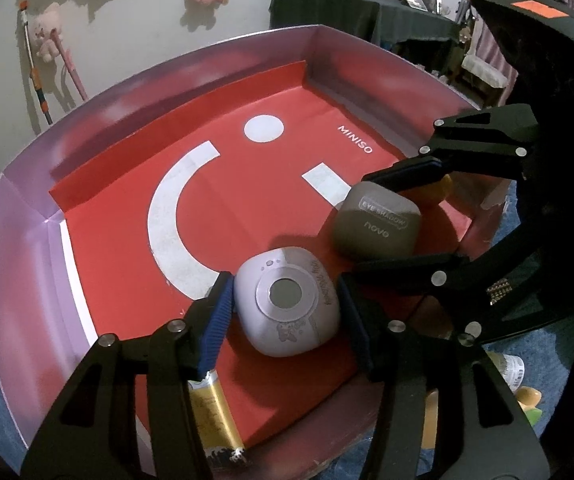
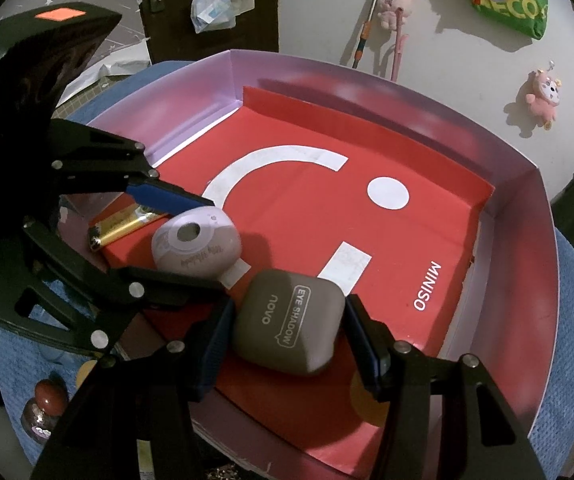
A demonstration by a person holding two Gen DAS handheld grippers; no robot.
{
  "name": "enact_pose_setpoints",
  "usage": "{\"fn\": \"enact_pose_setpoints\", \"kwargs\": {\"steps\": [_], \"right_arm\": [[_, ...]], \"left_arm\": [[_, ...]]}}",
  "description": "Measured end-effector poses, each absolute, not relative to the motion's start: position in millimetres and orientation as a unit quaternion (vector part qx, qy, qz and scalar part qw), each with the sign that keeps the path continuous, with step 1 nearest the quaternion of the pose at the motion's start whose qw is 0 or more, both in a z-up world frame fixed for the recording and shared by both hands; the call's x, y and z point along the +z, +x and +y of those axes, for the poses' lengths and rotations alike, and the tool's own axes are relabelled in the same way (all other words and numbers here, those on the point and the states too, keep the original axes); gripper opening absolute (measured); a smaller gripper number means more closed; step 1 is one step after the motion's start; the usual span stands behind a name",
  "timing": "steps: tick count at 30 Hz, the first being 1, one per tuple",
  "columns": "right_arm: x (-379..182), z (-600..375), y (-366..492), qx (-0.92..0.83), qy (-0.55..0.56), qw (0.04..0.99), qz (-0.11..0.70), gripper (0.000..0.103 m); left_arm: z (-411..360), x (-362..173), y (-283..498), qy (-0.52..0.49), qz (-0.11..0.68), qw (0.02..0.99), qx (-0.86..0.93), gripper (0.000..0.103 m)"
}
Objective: Organize rigid objects
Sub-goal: 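Lower the compact and grey case into the box and open both tools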
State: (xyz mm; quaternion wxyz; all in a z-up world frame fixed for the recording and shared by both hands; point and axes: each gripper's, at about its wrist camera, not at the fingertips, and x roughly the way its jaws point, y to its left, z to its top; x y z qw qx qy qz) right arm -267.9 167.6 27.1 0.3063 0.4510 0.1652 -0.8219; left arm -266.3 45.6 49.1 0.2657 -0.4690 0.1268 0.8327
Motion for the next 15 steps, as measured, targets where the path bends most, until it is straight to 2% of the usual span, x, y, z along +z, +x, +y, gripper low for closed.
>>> {"fn": "enact_pose_setpoints", "kwargs": {"steps": [3, 11, 15], "right_arm": [[27.3, 167.1, -267.7, -0.822, 0.452, 0.306, 0.164, 0.059], [28.6, 167.0, -268.1, -0.823, 0.451, 0.304, 0.164, 0.061], [33.5, 169.6, -265.6, -0.828, 0.445, 0.301, 0.161, 0.067]], "left_arm": [[45.1, 51.0, -266.0, -0.465, 0.125, 0.264, 0.836, 0.058], [44.4, 54.8, -263.3, -0.461, 0.128, 0.265, 0.837, 0.058], [43.4, 58.2, -261.4, -0.457, 0.122, 0.265, 0.840, 0.058]]}}
